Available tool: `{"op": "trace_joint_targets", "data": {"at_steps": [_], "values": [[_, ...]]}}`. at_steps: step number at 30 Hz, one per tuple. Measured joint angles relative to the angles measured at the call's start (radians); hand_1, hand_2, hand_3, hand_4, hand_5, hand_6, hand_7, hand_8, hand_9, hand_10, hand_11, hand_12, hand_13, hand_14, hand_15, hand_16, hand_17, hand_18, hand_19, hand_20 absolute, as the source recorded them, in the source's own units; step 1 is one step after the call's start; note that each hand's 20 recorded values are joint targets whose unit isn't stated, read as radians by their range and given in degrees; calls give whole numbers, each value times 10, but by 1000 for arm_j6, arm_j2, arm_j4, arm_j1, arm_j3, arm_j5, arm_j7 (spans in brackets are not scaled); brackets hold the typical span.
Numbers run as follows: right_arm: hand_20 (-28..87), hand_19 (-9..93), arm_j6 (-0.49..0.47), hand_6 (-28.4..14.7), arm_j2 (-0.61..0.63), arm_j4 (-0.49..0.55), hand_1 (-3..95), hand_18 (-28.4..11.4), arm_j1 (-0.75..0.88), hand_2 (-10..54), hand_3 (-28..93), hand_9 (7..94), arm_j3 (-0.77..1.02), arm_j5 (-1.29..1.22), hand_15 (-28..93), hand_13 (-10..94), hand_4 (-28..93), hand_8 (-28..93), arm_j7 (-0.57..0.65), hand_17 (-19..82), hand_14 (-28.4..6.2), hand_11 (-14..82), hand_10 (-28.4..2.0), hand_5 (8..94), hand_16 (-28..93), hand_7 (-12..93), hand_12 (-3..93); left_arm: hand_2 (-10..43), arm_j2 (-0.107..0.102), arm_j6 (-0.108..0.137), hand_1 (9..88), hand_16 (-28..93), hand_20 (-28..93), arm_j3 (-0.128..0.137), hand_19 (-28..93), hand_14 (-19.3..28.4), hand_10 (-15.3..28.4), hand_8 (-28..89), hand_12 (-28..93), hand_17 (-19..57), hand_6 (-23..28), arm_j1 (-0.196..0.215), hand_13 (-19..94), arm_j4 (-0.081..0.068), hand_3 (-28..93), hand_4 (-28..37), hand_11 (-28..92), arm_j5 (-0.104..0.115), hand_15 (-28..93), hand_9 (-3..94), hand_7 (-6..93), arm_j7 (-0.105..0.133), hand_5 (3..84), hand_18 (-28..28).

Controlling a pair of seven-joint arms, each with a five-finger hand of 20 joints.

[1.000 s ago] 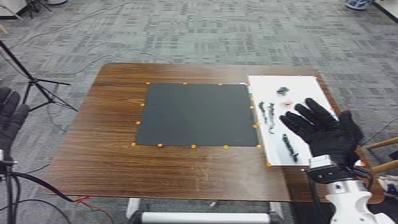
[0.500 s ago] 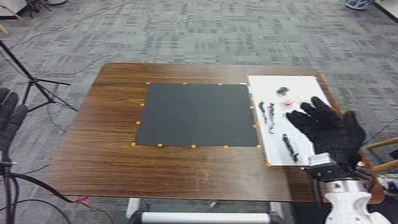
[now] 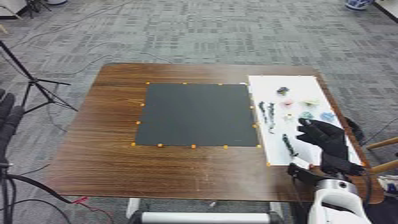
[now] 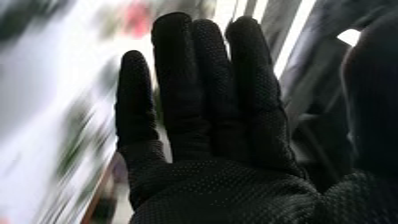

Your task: Arrange flowers

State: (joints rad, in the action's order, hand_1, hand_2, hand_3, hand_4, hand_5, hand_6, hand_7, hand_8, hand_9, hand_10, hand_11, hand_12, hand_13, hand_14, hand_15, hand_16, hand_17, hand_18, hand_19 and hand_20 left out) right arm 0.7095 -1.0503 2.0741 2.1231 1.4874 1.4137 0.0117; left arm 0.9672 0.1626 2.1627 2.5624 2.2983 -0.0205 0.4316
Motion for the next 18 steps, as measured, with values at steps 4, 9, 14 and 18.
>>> {"op": "trace_joint_targets", "data": {"at_steps": [4, 9, 14, 18], "values": [[297, 670, 21, -53, -1, 32, 394, -221, 59, -95, 517, 551, 57, 204, 558, 451, -283, -122, 182, 192, -144, 308, -156, 537, 221, 299, 228, 166, 5, 0, 212, -57, 75, 9, 119, 91, 118, -67, 85, -29, 76, 9, 193, 5, 683, -283, 81, 3, 136, 321, 34, 0, 361, 43], [340, 686, -220, -52, 11, 69, 504, -232, 86, -95, 241, 555, 60, 437, 606, 447, -283, -114, 369, 188, -161, 356, -159, 568, 259, 310, 255, 166, 7, 0, 213, -55, 75, 11, 119, 92, 118, -67, 86, -29, 75, 16, 192, 6, 681, -283, 81, 7, 136, 321, 34, 0, 361, 43], [365, 702, -508, -54, 13, 98, 526, -241, 67, -95, 189, 551, 48, 678, 632, 439, -277, -111, 459, 187, -175, 377, -165, 573, 280, 304, 266, 166, 7, 0, 211, -54, 75, 11, 118, 93, 118, -67, 87, -29, 75, 15, 193, 6, 683, -283, 83, 8, 137, 321, 34, -1, 360, 43], [378, 711, -508, -58, 25, 96, 505, -245, 51, -95, 320, 545, -4, 855, 648, 435, -282, -108, 488, 188, -179, 391, -169, 565, 288, 306, 270, 166, 7, 1, 212, -53, 76, 11, 119, 95, 119, -67, 88, -30, 75, 15, 193, 6, 682, -283, 84, 9, 139, 321, 35, -1, 361, 44]]}}
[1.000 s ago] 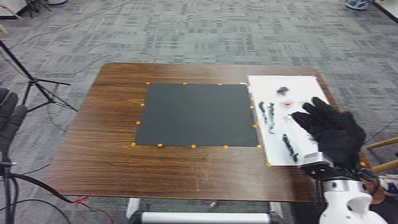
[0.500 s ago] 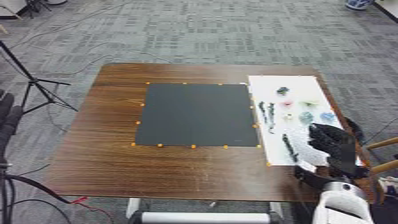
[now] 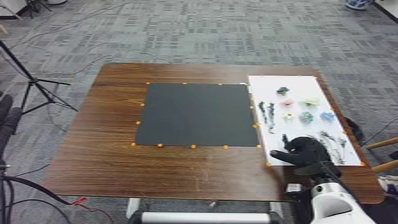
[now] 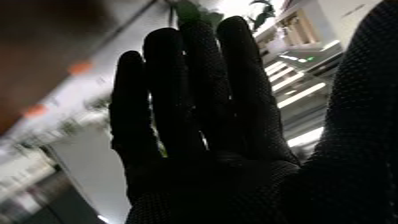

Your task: Arrange flowers

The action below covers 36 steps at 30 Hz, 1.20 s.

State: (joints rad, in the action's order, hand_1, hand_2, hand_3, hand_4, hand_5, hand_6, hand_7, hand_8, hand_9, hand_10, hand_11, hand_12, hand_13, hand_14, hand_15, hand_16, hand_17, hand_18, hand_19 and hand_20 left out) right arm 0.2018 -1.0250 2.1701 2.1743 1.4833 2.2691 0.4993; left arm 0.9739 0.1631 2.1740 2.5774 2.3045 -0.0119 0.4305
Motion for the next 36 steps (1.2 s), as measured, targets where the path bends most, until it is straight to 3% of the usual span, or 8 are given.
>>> {"op": "trace_joint_targets", "data": {"at_steps": [3, 7, 13, 16, 23, 27, 29, 36], "values": [[387, 727, 35, -54, 8, -2, 433, -247, -12, -95, 538, 523, -37, 141, 683, 427, -283, -135, 58, 192, -184, 460, -173, 533, 306, 398, 294, 166, 0, 0, 213, -52, 77, 0, 122, 96, 120, -67, 89, -31, 76, 0, 194, 0, 681, -283, 86, 2, 140, 321, 35, 0, 361, 45], [389, 736, 46, -57, 11, -11, 422, -247, -26, -95, 590, 508, -53, 328, 705, 425, -283, -179, 106, 197, -187, 504, -177, 500, 319, 488, 316, 166, 0, 0, 213, -51, 77, 0, 126, 97, 119, -67, 89, -32, 76, 0, 195, 0, 681, -283, 87, 6, 142, 321, 35, -1, 362, 46], [395, 749, 90, -68, 16, -19, 502, -260, -51, -95, 395, 510, -68, 395, 710, 418, -283, -143, 138, 194, -204, 498, -194, 523, 323, 397, 315, 167, 0, 0, 213, -51, 76, 0, 127, 97, 119, -67, 89, -32, 76, 0, 195, 0, 680, -283, 87, 9, 142, 322, 38, -2, 362, 46], [397, 752, 3, -72, 21, -16, 589, -264, -70, -95, 200, 506, -77, 384, 714, 417, -283, -135, 179, 193, -209, 495, -198, 525, 323, 383, 315, 167, 0, 0, 213, -50, 76, 0, 127, 98, 120, -67, 89, -32, 76, 0, 196, 0, 680, -283, 87, 12, 142, 322, 39, -2, 362, 47], [402, 765, -152, -76, 28, -18, 634, -274, -106, -95, 144, 514, -103, 356, 718, 422, -282, -130, 234, 197, -217, 498, -204, 531, 323, 373, 314, 167, 0, 1, 213, -50, 75, 0, 128, 98, 120, -67, 89, -32, 76, -2, 196, -1, 680, -283, 87, 17, 142, 322, 40, -1, 362, 47], [398, 768, -145, -73, 28, -26, 602, -273, -114, -95, 277, 527, -110, 351, 717, 433, -282, -123, 236, 203, -214, 496, -200, 547, 320, 362, 308, 167, 0, 1, 213, -50, 75, 0, 128, 98, 120, -68, 89, -32, 76, -4, 196, -1, 679, -283, 86, 17, 142, 322, 40, -2, 363, 47], [383, 769, -147, -72, 28, -31, 503, -272, -116, -95, 549, 538, -112, 346, 714, 440, -283, -122, 237, 206, -209, 481, -196, 555, 307, 348, 293, 168, 0, 1, 213, -50, 75, 0, 128, 97, 119, -68, 89, -32, 76, -4, 196, -1, 680, -283, 87, 17, 141, 322, 40, -2, 363, 47], [373, 779, -191, -65, 25, -50, 479, -274, -133, -95, 648, 591, -125, 328, 701, 476, -283, -101, 257, 227, -198, 440, -181, 596, 307, 299, 279, 168, 0, 1, 214, -50, 75, 7, 128, 98, 120, -68, 89, -32, 76, -4, 196, -1, 677, -283, 86, 17, 142, 321, 40, -2, 363, 47]]}}
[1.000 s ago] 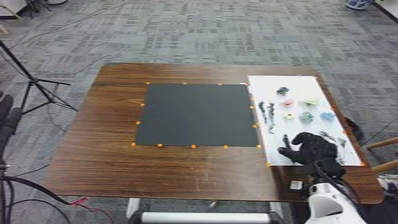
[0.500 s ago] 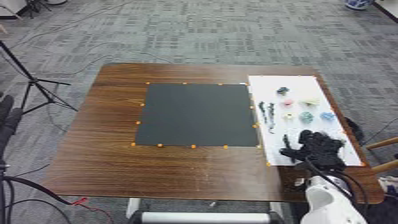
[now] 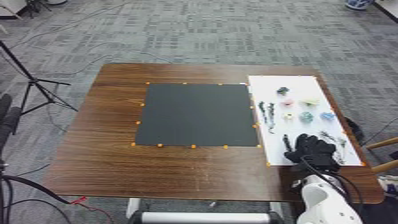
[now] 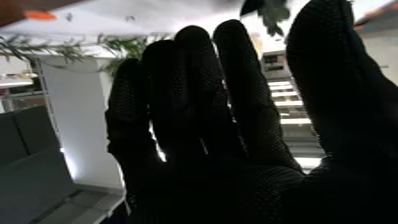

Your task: Arrange flowers

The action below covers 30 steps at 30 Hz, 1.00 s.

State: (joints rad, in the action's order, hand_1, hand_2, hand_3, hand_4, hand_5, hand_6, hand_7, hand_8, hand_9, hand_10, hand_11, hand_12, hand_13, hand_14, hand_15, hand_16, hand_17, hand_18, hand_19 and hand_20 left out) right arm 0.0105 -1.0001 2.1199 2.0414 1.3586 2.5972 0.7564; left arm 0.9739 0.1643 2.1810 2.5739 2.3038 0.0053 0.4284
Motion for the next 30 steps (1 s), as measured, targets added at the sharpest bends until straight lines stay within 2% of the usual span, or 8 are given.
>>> {"op": "trace_joint_targets", "data": {"at_steps": [7, 8, 10, 11, 14, 18, 22, 30], "values": [[384, 798, -23, -44, -10, -5, 460, -275, -17, -95, 719, 642, -6, -18, 706, 525, -283, -101, 10, 252, -188, 454, -165, 643, 331, 342, 291, 168, 0, 1, 213, -50, 75, 3, 129, 98, 121, -68, 90, -32, 77, 1, 197, 0, 680, -283, 87, 1, 143, 322, 40, 0, 363, 47], [385, 799, -24, -42, -11, -5, 465, -275, -20, -95, 716, 652, -7, -20, 702, 530, -283, -64, 11, 256, -186, 449, -160, 651, 336, 339, 299, 169, 0, 1, 213, -50, 75, 3, 129, 98, 121, -68, 90, -32, 77, 1, 197, 0, 679, -283, 87, 1, 143, 322, 40, 0, 363, 47], [388, 802, -27, -34, -12, -6, 518, -276, -26, -95, 636, 682, -7, -28, 686, 558, -283, 82, 11, 268, -175, 401, -143, 677, 348, 324, 360, 169, 0, 2, 214, -50, 75, 3, 129, 98, 120, -68, 90, -32, 77, 0, 197, 0, 678, -283, 87, 2, 143, 322, 40, 0, 363, 48], [389, 803, -29, -30, -13, -6, 585, -277, -30, -95, 543, 710, -7, -33, 677, 575, -283, 118, 11, 274, -168, 353, -131, 696, 353, 323, 408, 169, 0, 2, 214, -50, 76, 3, 130, 98, 120, -68, 90, -32, 77, 0, 197, 0, 678, -283, 87, 2, 143, 322, 40, 0, 363, 47], [389, 803, -39, -21, -16, -6, 622, -277, -42, -95, 500, 748, -7, -51, 667, 602, -283, 139, 11, 283, -156, 307, -115, 716, 357, 328, 451, 169, 0, 4, 215, -51, 75, 3, 129, 98, 121, -68, 90, -32, 76, 0, 197, 0, 678, -283, 87, 4, 143, 322, 41, 0, 363, 47], [386, 807, -56, -14, -20, -3, 610, -276, -49, -95, 537, 768, -4, -69, 665, 613, -283, 156, 9, 292, -151, 284, -105, 721, 360, 348, 484, 171, 0, 4, 216, -51, 75, 5, 130, 98, 120, -68, 90, -32, 77, 1, 197, 0, 678, -283, 88, 4, 144, 322, 41, 0, 364, 47], [386, 818, -74, -4, -22, 0, 585, -278, -52, -95, 645, 803, -1, -81, 650, 639, -283, 167, 8, 307, -145, 257, -97, 746, 404, 368, 515, 171, 0, 4, 215, -51, 75, 5, 130, 98, 120, -68, 89, -32, 77, 1, 197, 0, 680, -283, 88, 4, 143, 322, 41, 0, 364, 47], [382, 820, -63, -1, -26, 1, 571, -270, -59, -95, 735, 851, 6, -138, 592, 674, -283, 203, 9, 334, -127, 206, -100, 798, 462, 339, 501, 170, 0, 4, 214, -50, 75, 7, 129, 98, 121, -68, 89, -32, 77, 1, 197, 0, 681, -283, 87, 5, 142, 322, 41, 1, 363, 47]]}}
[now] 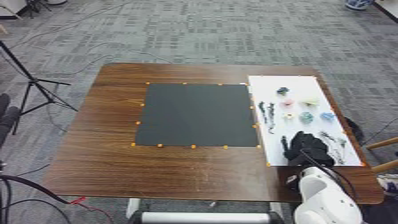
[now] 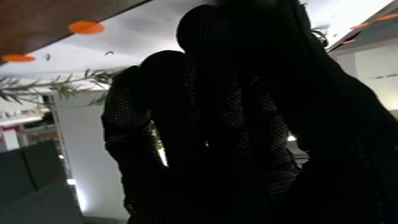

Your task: Arrange flowers

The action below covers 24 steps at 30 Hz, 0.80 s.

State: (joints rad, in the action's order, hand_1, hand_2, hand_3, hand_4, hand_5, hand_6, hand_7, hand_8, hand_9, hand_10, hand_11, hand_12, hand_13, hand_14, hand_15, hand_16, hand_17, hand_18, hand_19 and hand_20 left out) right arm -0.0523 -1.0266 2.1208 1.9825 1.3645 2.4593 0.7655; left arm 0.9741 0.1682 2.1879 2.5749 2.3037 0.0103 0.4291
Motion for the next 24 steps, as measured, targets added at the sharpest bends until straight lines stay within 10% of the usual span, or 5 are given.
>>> {"op": "trace_joint_targets", "data": {"at_steps": [20, 24], "values": [[371, 833, 367, -10, 47, -10, 541, -279, 12, -95, 751, 832, -117, 92, 595, 675, -250, 209, 27, 340, -131, 225, -100, 776, 456, 359, 507, 169, 0, 1, 214, -50, 75, 12, 128, 98, 121, -67, 89, -31, 76, 21, 196, 0, 682, -283, 86, 7, 139, 321, 40, 6, 363, 47], [335, 840, 285, -42, 46, 2, 448, -283, -18, -95, 714, 746, -121, 92, 647, 623, -280, 171, 75, 311, -171, 355, -155, 743, 325, 274, 327, 169, 0, 1, 215, -49, 76, 13, 128, 98, 121, -67, 89, -31, 76, 23, 196, 0, 683, -283, 86, 8, 141, 320, 41, 7, 362, 47]]}}
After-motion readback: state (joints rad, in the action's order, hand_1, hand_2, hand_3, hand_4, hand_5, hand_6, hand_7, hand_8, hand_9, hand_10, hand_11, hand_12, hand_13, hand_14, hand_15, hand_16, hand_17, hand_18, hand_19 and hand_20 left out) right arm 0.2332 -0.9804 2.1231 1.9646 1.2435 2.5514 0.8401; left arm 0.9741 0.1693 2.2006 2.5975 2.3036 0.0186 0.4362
